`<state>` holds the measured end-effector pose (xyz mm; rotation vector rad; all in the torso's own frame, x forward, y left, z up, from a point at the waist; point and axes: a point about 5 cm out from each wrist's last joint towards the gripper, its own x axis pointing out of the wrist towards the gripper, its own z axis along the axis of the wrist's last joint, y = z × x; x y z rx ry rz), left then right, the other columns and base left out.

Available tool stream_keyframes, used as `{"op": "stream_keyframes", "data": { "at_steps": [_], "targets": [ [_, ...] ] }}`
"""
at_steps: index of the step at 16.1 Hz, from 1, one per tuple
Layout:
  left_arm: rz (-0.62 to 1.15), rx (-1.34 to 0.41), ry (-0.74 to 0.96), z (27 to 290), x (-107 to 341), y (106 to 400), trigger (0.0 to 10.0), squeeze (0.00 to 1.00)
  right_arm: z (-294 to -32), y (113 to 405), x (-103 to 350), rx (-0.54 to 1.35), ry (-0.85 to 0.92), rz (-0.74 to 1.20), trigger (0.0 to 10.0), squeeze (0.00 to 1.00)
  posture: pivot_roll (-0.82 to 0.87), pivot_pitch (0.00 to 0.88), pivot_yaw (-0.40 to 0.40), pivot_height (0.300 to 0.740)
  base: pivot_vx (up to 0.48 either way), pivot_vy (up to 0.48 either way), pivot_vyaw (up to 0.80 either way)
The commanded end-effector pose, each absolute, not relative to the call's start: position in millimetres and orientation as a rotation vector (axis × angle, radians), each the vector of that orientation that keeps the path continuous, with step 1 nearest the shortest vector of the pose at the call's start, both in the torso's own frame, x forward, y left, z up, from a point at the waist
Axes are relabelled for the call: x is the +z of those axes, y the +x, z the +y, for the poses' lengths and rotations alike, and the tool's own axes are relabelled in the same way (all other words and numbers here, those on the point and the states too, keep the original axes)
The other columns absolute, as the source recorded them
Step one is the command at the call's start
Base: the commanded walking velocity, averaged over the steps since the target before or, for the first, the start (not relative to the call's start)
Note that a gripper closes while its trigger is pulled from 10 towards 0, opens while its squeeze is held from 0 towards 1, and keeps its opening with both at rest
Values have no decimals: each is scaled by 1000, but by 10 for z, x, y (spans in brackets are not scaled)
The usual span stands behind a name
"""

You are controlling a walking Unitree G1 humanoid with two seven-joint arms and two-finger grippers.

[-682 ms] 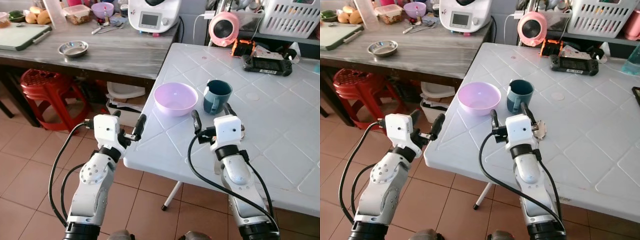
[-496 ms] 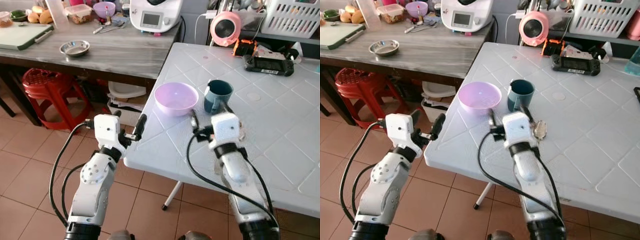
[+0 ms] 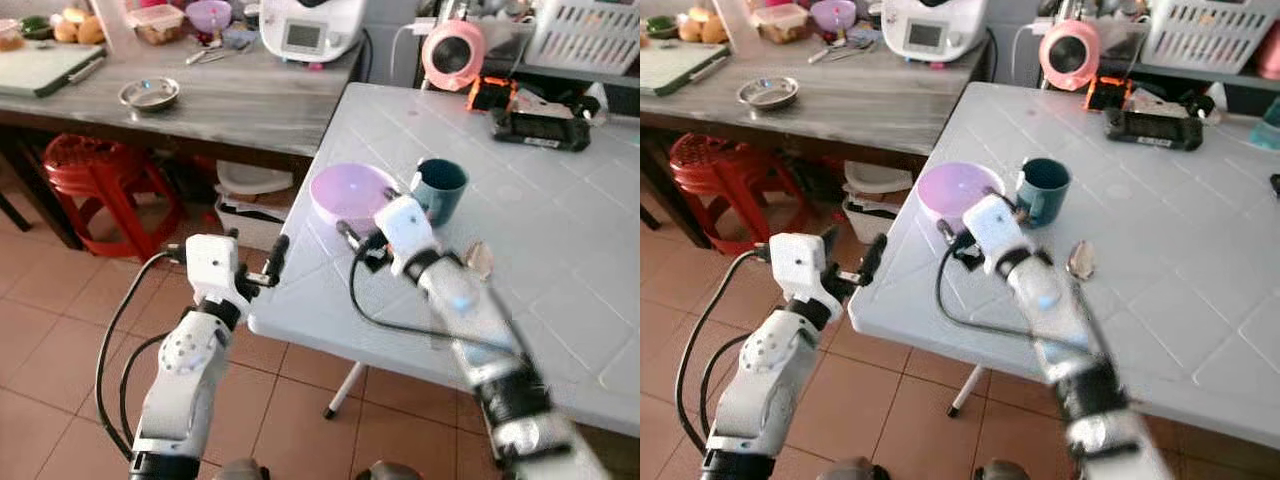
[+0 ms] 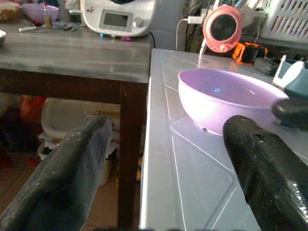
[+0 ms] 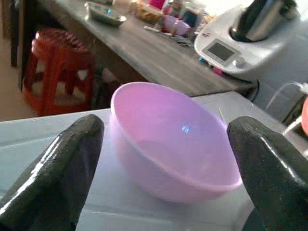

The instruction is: Setting the table

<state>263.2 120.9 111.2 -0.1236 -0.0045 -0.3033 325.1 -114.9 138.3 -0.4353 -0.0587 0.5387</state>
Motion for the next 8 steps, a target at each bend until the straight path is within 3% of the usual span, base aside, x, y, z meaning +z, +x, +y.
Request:
{"op": "stream_keyframes", "data": {
  "at_steps": [1, 8],
  "targets": [
    [-1, -304, -112, 1213, 1135, 2612, 10000, 0, -1101, 3317, 1451, 606, -469, -48, 10000, 0, 0, 6, 18, 740, 0, 0, 0],
    [47, -298, -133, 1214, 1091, 2569, 10000, 0, -1098, 3504, 1449, 788, -570, 94, 10000, 0, -6, 33, 14, 740, 0, 0, 0]
  ]
}}
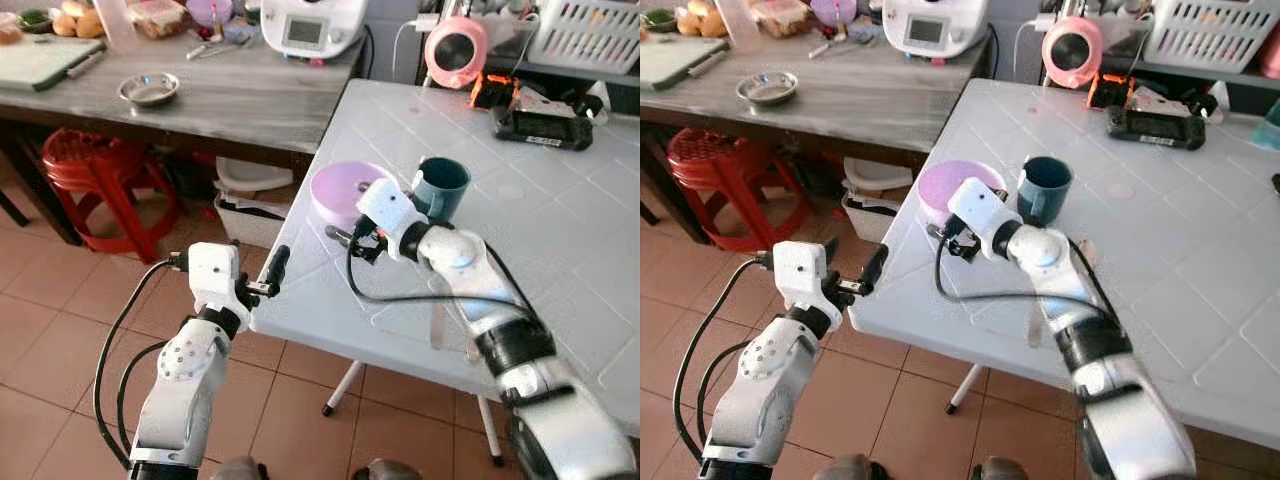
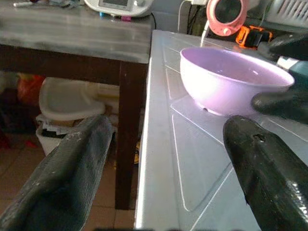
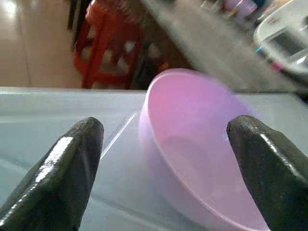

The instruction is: Setting the table

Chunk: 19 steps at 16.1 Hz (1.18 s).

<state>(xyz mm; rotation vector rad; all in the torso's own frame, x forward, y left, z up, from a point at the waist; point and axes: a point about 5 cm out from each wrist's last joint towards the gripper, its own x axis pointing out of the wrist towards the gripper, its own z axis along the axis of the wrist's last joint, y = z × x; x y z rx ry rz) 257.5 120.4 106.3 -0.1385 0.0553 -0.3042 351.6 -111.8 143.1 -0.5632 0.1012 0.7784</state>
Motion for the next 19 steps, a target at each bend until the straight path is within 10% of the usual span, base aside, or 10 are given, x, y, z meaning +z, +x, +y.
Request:
{"op": "stream_keyframes", "data": {
  "at_steps": [1, 5, 7, 19],
  "targets": [
    [54, -299, -136, 1211, 1087, 2559, 10000, 0, -1129, 3544, 1438, 798, -587, 122, 10000, 0, -5, 37, 13, 740, 0, 0, 0],
    [90, -301, -157, 1207, 1050, 2547, 10000, 0, -1179, 3703, 1492, 846, -622, 205, 10000, 0, -11, 45, 22, 740, 0, 0, 0],
    [100, -313, -157, 1195, 1047, 2553, 10000, 0, -1190, 3764, 1523, 881, -688, 237, 431, 0, -12, 43, 21, 740, 0, 0, 0],
    [125, -304, -159, 1200, 1025, 2562, 10000, 0, -1300, 3775, 1427, 1062, -1086, 355, 0, 0, -9, 35, 12, 740, 0, 0, 0]
  ]
}}
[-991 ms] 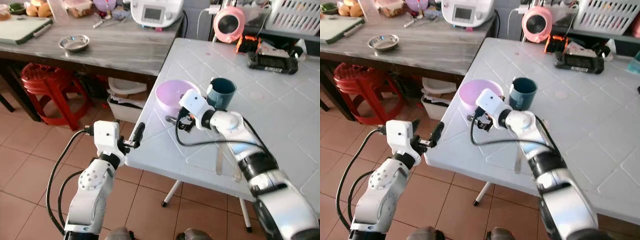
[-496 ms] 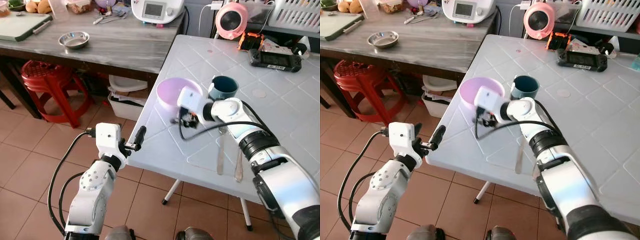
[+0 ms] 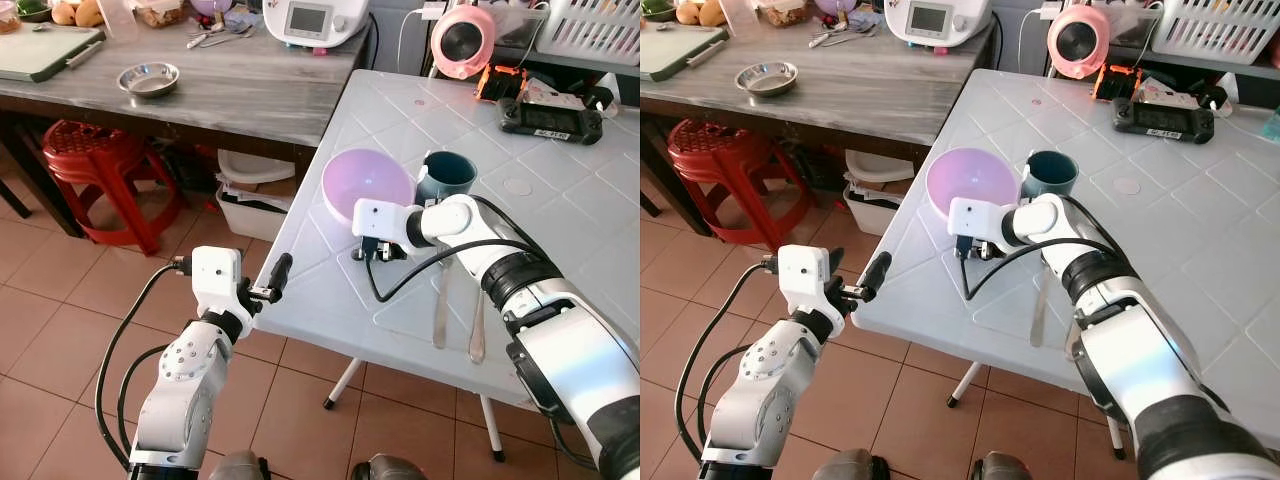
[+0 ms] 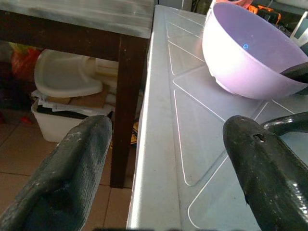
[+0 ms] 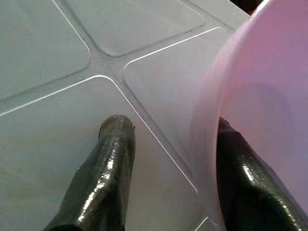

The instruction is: Setting the table

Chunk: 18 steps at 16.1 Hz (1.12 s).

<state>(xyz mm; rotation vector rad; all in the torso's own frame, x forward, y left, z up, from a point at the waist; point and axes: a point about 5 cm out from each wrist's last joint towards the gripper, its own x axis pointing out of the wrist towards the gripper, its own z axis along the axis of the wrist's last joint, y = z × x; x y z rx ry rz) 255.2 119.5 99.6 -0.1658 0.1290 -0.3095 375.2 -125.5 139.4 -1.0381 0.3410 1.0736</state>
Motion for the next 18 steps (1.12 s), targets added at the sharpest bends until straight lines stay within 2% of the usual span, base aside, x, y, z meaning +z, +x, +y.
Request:
{"op": "stream_keyframes", "data": {
  "at_steps": [1, 8, 16, 18],
  "targets": [
    [126, -304, -159, 1200, 1024, 2564, 10000, 0, -1305, 3776, 1427, 1061, -1091, 354, 0, 0, -9, 35, 12, 740, 0, 0, 0],
    [136, -296, -153, 1190, 1002, 2589, 10000, 0, -1299, 3759, 1400, 1072, -1119, 306, 0, 0, -5, 20, 6, 740, 0, 0, 0],
    [119, -234, -133, 1275, 996, 2652, 10000, 0, -1179, 3715, 1386, 1094, -1066, 187, 0, 0, 12, 0, -6, 740, 0, 0, 0],
    [106, -207, -129, 1288, 997, 2689, 10000, 0, -1111, 3716, 1453, 1063, -1057, 71, 0, 0, 7, 0, -11, 740, 0, 0, 0]
  ]
}}
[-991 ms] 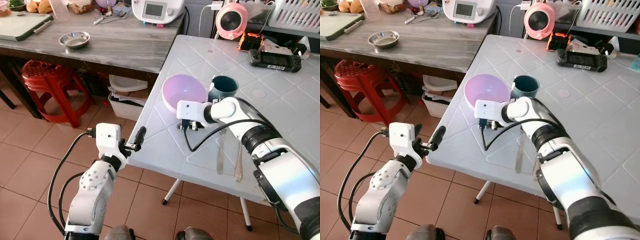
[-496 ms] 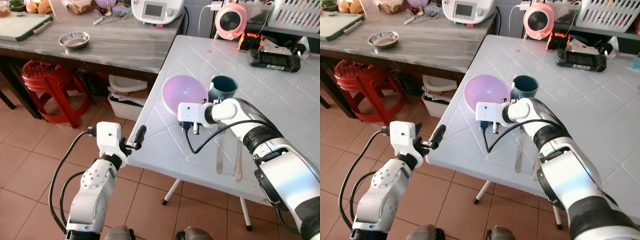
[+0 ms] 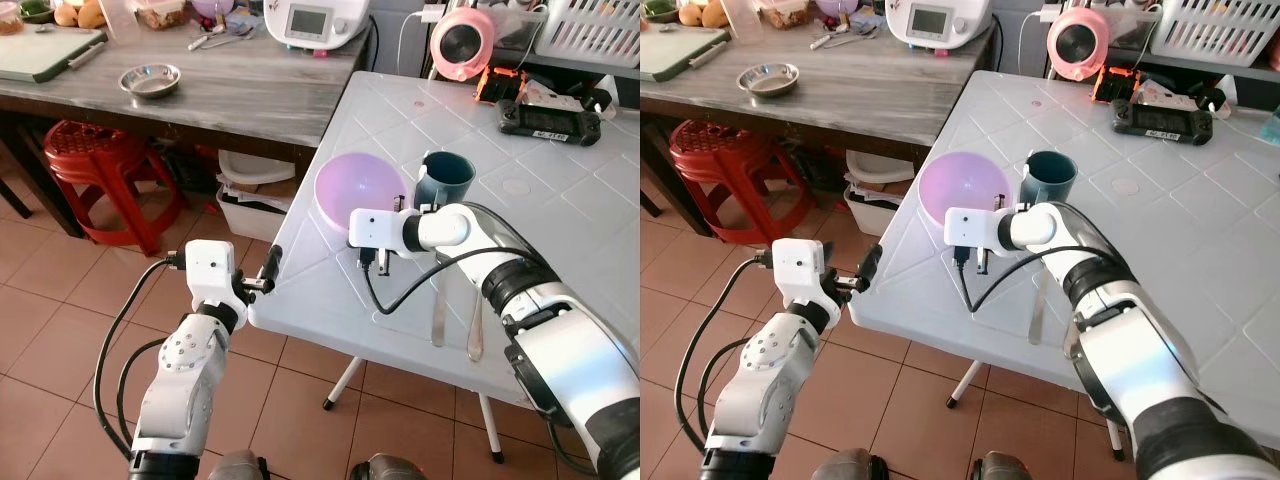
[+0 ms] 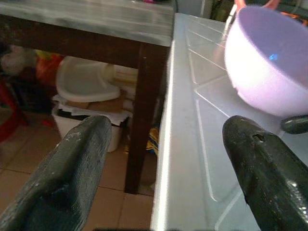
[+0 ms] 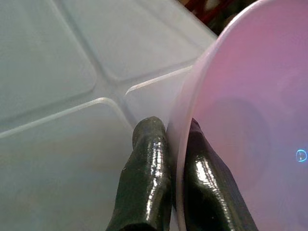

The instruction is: Setting the table

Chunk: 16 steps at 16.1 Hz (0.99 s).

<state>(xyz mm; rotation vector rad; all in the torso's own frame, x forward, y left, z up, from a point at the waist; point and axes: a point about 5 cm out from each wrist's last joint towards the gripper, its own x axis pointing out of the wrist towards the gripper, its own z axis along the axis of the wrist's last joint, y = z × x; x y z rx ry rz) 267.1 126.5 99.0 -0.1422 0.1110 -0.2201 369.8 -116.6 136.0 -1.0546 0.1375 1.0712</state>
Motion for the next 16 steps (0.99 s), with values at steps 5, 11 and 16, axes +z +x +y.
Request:
{"op": "stream_keyframes", "data": {
  "at_steps": [5, 11, 16],
  "targets": [
    [75, -145, -133, 1409, 1012, 2791, 10000, 0, -663, 3548, 1744, 956, -795, -359, 10000, 0, 3, 0, -16, 740, 0, 170, 0],
    [-2, -83, -102, 1527, 1087, 2904, 10000, 0, -513, 3231, 1709, 849, -650, -505, 10000, 0, 1, 0, -6, 740, 0, 479, 0],
    [-24, -49, -62, 1570, 1099, 2884, 10000, 0, -762, 3203, 1685, 707, -615, -477, 10000, 0, 6, 0, -5, 740, 0, 475, 0]
  ]
}}
